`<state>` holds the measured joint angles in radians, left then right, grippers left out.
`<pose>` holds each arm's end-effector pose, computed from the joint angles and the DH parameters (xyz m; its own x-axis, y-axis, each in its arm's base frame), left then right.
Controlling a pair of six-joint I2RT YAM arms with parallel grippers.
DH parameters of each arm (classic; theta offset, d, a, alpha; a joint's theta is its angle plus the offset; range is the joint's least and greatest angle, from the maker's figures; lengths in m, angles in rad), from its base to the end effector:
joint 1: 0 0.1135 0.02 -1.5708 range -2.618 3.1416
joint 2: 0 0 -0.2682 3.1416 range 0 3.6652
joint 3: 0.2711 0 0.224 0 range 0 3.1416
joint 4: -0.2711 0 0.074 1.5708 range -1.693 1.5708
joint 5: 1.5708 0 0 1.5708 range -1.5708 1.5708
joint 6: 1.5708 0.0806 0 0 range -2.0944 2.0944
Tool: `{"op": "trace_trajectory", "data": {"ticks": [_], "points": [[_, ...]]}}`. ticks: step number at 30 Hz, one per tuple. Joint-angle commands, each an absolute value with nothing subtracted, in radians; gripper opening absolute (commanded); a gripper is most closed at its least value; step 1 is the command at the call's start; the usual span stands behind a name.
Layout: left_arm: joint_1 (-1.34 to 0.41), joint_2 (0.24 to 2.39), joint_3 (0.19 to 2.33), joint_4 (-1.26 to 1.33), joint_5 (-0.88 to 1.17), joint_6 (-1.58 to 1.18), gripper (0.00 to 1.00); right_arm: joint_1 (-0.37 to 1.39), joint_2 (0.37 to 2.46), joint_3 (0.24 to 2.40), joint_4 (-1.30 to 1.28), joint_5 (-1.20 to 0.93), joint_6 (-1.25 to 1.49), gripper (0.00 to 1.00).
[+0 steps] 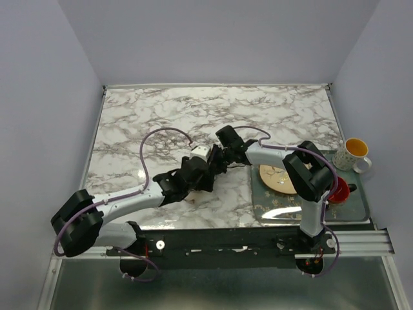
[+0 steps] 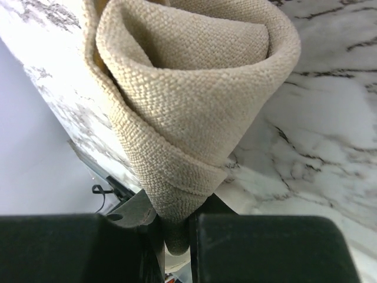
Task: Fold the napkin, place the utensils inside, and roll it up
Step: Roll the napkin with the utensil
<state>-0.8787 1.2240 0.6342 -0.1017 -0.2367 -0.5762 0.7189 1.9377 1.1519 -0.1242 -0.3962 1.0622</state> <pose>0.1798 -0.1873 0.1984 -0.6862 -0.0021 -0.7274 0.3092 0.9043 -0.2943 0.2822 0.2883 0.1365 -0.9756 0.2170 -0.0328 0.1363 0.7162 0.6844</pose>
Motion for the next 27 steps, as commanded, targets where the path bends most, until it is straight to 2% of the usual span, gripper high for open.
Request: {"op": "trace_trajectory", "data": {"ticks": [1, 9, 12, 15, 19, 24, 27], "points": [[-1.027, 1.319, 0.715, -0.221, -0.575, -0.466, 0.82, 0.724, 1.95, 1.236, -0.317, -0.327, 1.092, 0.1], [-1.203, 1.552, 0.866, -0.35, -0.891, -0.436, 0.84, 0.723, 1.965, 1.243, -0.379, -0.328, 1.14, 0.1], [-1.216, 1.606, 0.897, -0.373, -0.917, -0.436, 0.82, 0.723, 1.967, 1.239, -0.385, -0.331, 1.147, 0.1], [-1.216, 1.641, 0.902, -0.38, -0.91, -0.449, 0.75, 0.723, 1.965, 1.241, -0.388, -0.331, 1.149, 0.1], [-1.204, 1.666, 0.888, -0.367, -0.862, -0.472, 0.6, 0.723, 1.959, 1.238, -0.39, -0.334, 1.149, 0.1], [-1.18, 1.666, 0.873, -0.354, -0.816, -0.489, 0.51, 0.723, 1.962, 1.233, -0.39, -0.345, 1.151, 0.11], [-1.164, 1.652, 0.865, -0.342, -0.789, -0.5, 0.35, 0.723, 1.956, 1.236, -0.388, -0.347, 1.146, 0.14]]}}
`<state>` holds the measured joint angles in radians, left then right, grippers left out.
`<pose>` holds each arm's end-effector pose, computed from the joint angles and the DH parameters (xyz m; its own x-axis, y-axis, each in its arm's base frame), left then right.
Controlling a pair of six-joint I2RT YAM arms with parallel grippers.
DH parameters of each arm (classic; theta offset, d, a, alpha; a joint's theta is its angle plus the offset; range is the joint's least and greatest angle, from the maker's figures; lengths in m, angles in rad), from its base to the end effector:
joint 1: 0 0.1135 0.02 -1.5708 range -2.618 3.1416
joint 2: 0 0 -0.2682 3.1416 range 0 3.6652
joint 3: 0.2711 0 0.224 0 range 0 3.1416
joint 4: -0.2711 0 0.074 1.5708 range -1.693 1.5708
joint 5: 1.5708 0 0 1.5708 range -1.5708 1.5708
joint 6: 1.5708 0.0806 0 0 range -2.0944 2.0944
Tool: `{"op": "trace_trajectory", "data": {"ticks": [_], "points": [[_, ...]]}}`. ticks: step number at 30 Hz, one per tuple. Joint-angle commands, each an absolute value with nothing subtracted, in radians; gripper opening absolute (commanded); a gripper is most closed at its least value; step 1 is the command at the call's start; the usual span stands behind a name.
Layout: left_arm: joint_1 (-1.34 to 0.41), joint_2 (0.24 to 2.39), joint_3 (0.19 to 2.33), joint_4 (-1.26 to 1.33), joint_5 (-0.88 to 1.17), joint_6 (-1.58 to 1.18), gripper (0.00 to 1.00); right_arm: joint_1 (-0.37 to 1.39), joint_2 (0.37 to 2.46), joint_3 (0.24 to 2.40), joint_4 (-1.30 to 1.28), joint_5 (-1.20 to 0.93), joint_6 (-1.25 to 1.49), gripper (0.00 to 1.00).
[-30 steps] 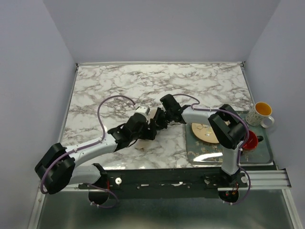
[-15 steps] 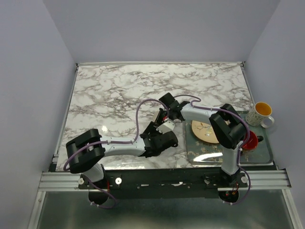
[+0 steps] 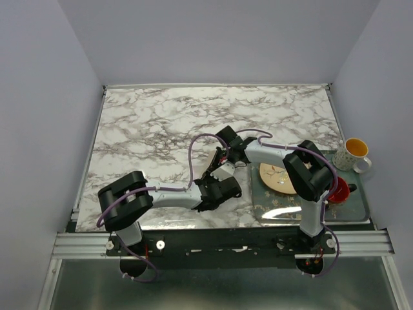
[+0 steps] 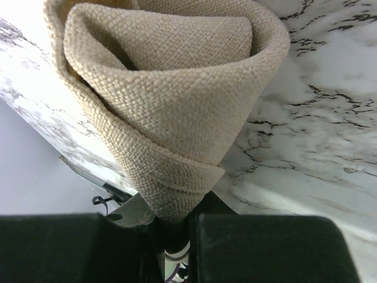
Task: Fold the napkin, place the utensils inside, and roll it up
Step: Roll the napkin with the utensil
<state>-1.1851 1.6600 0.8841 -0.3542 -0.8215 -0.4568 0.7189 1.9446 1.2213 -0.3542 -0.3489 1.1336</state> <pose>0.1656 -0.2511 0.1557 -0.5319 0.5114 -0.6749 0.3109 0.8593 0.4062 0.2756 0.2778 0.1334 -0.9517 0.2985 0.0723 0.2869 0.7798 0.5565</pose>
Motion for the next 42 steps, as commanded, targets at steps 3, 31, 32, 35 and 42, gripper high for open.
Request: {"op": "trace_trajectory", "data": {"ticks": [3, 31, 32, 35, 42], "points": [[-1.132, 1.628, 0.845, -0.319, -0.729, -0.514, 0.16, 0.723, 1.956, 1.244, -0.387, -0.347, 1.126, 0.24], [-0.693, 1.321, 0.483, 0.175, 0.154, -0.612, 0.0, 0.716, 1.99, 1.269, -0.279, -0.434, 0.933, 0.71], [-0.684, 1.325, 0.477, 0.19, 0.178, -0.618, 0.0, 0.715, 1.997, 1.273, -0.278, -0.437, 0.931, 0.7], [-0.649, 1.335, 0.448, 0.261, 0.261, -0.649, 0.0, 0.715, 2.006, 1.284, -0.276, -0.433, 0.928, 0.64], [-0.591, 1.345, 0.417, 0.331, 0.364, -0.69, 0.0, 0.715, 2.025, 1.295, -0.275, -0.425, 0.899, 0.5]]}}
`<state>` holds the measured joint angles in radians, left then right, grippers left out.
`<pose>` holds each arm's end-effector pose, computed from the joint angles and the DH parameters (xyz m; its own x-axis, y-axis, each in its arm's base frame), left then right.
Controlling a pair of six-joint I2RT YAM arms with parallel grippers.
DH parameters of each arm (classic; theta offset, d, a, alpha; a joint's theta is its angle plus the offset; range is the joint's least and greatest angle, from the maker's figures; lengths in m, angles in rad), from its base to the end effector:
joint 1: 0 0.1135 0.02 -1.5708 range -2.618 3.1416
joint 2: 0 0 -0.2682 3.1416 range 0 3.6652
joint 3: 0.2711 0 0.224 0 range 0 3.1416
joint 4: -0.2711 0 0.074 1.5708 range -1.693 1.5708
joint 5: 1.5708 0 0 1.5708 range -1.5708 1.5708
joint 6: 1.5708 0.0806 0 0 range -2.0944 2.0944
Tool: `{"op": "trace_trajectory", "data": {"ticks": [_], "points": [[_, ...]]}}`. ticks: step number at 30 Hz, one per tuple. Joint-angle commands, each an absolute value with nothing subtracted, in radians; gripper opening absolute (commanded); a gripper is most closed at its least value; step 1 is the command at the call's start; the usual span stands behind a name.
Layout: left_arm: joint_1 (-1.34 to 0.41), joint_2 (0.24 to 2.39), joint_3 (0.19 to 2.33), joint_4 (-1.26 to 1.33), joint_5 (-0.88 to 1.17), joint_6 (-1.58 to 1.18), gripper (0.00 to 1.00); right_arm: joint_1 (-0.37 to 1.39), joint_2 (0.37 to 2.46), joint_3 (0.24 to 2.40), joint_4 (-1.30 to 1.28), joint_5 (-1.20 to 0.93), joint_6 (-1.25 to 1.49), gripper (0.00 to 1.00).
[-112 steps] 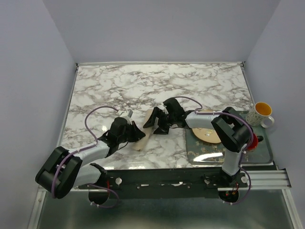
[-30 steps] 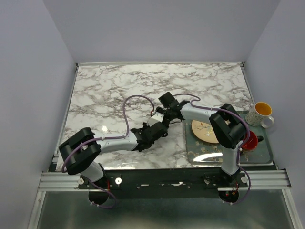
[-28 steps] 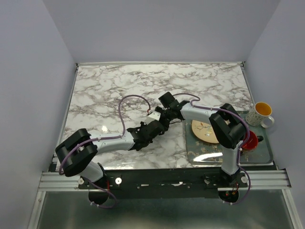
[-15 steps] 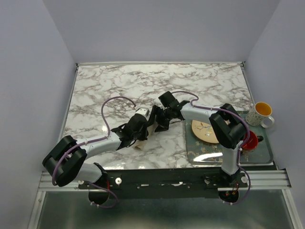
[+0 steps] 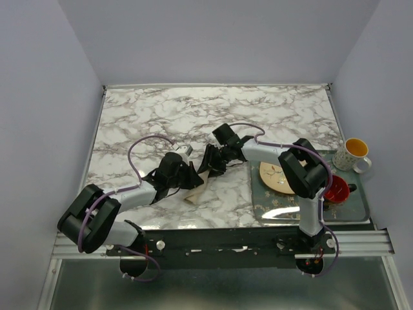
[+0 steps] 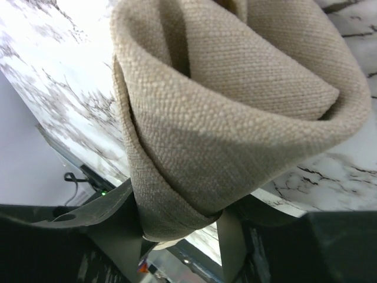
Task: Fold the napkin, place the utensils inside, and roll it up
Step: Roll the napkin with the utensil
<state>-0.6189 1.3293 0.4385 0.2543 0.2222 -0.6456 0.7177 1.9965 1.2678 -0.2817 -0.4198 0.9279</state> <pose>0.2022 -0.1659 0.1531 -0.8140 -0.1407 -0.5635 0.2760 0.7599 -0.5885 0.2874 0.2945 0.1338 -0.9938 0.1026 -0.0423 0.0528 0.7729 0.6324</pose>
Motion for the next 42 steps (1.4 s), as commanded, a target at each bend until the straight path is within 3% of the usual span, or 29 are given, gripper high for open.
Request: {"op": "trace_trajectory", "data": {"ticks": [1, 6, 8, 10, 11, 12, 13, 15, 16, 21, 26, 29, 32, 42], "points": [[-0.585, 1.347, 0.414, 0.337, 0.373, -0.69, 0.0, 0.715, 2.025, 1.293, -0.275, -0.423, 0.899, 0.48], [-0.548, 1.359, 0.393, 0.382, 0.423, -0.73, 0.01, 0.715, 2.02, 1.276, -0.27, -0.414, 0.897, 0.31], [-0.548, 1.342, 0.405, 0.339, 0.397, -0.715, 0.13, 0.715, 2.017, 1.273, -0.271, -0.416, 0.897, 0.28], [-0.551, 1.318, 0.437, 0.235, 0.327, -0.666, 0.31, 0.715, 2.013, 1.278, -0.273, -0.422, 0.891, 0.26], [-0.555, 1.283, 0.451, 0.189, 0.284, -0.649, 0.35, 0.715, 2.005, 1.279, -0.282, -0.422, 0.891, 0.26], [-0.56, 1.266, 0.466, 0.146, 0.247, -0.631, 0.5, 0.716, 2.003, 1.279, -0.288, -0.42, 0.894, 0.25], [-0.578, 1.247, 0.497, 0.074, 0.177, -0.597, 0.78, 0.716, 2.002, 1.282, -0.296, -0.422, 0.894, 0.25], [-0.6, 1.209, 0.526, 0.019, 0.115, -0.572, 0.96, 0.716, 2.0, 1.304, -0.33, -0.422, 0.89, 0.25], [-0.632, 1.2, 0.555, -0.029, 0.08, -0.554, 0.98, 0.716, 2.0, 1.311, -0.339, -0.416, 0.89, 0.25], [-0.805, 1.219, 0.652, -0.149, -0.237, -0.5, 0.91, 0.715, 2.005, 1.341, -0.388, -0.388, 0.897, 0.22], [-0.969, 1.328, 0.739, -0.247, -0.5, -0.448, 0.7, 0.715, 2.033, 1.356, -0.44, -0.394, 0.937, 0.22], [-1.041, 1.371, 0.776, -0.273, -0.61, -0.428, 0.72, 0.716, 2.04, 1.364, -0.463, -0.379, 0.962, 0.24], [-1.095, 1.478, 0.837, -0.327, -0.73, -0.41, 0.82, 0.715, 2.051, 1.368, -0.477, -0.387, 0.982, 0.25], [-1.161, 1.623, 0.887, -0.356, -0.775, -0.425, 0.82, 0.716, 2.052, 1.353, -0.483, -0.39, 1.035, 0.27]]}}
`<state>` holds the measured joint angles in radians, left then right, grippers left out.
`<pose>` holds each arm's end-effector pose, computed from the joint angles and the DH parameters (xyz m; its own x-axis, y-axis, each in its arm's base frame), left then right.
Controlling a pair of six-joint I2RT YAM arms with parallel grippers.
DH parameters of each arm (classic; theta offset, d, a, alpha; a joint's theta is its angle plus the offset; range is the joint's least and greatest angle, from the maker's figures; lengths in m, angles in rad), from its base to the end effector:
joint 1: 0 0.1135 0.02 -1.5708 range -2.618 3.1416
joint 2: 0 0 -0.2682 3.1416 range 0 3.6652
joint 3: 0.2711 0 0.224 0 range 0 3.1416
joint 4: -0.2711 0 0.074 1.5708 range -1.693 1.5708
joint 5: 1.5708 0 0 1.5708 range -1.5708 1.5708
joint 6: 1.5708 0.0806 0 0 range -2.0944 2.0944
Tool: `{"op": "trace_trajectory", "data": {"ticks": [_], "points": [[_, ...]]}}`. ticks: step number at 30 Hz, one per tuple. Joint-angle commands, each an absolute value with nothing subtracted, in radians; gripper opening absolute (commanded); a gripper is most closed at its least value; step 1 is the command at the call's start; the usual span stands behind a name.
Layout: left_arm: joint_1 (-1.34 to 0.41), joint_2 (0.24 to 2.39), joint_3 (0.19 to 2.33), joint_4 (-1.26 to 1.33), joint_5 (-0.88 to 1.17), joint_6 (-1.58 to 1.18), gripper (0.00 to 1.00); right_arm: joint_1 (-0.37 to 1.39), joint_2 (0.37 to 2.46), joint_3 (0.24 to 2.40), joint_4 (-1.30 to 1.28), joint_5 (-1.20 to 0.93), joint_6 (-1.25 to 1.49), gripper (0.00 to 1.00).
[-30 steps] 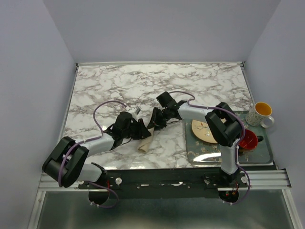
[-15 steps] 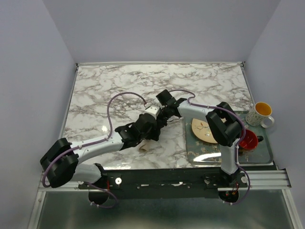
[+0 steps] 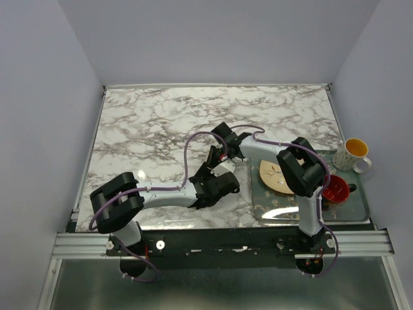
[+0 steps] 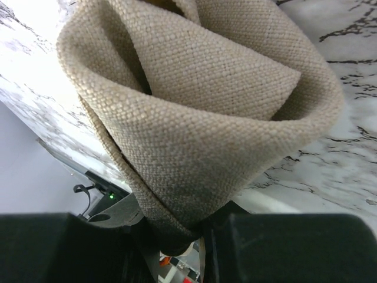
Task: Fold the napkin, place the utensils inside, and roll it up
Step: Roll the napkin with the utensil
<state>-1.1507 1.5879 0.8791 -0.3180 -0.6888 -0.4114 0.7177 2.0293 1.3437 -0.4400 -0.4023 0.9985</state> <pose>0.1683 -0.2512 0.1702 -0.5481 0.4700 -0.6919 0.3836 0.8763 0.2915 0.2863 0.2918 0.1301 -0.9837 0.1681 0.0638 0.1751 0.8143 0.5534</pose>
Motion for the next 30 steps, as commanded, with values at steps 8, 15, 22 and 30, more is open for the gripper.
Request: {"op": "trace_trajectory", "data": {"ticks": [8, 15, 22, 30], "points": [[-1.161, 1.707, 0.913, -0.376, -0.787, -0.451, 0.64, 0.715, 2.043, 1.342, -0.483, -0.391, 1.054, 0.29], [-1.137, 1.709, 0.911, -0.38, -0.77, -0.479, 0.3, 0.713, 2.031, 1.341, -0.479, -0.399, 1.029, 0.36], [-1.031, 1.596, 0.798, -0.258, -0.56, -0.5, 0.16, 0.713, 2.01, 1.328, -0.44, -0.405, 0.989, 0.5], [-0.824, 1.435, 0.64, -0.071, -0.175, -0.537, 0.08, 0.698, 1.965, 1.33, -0.43, -0.377, 0.879, 0.72]]}}
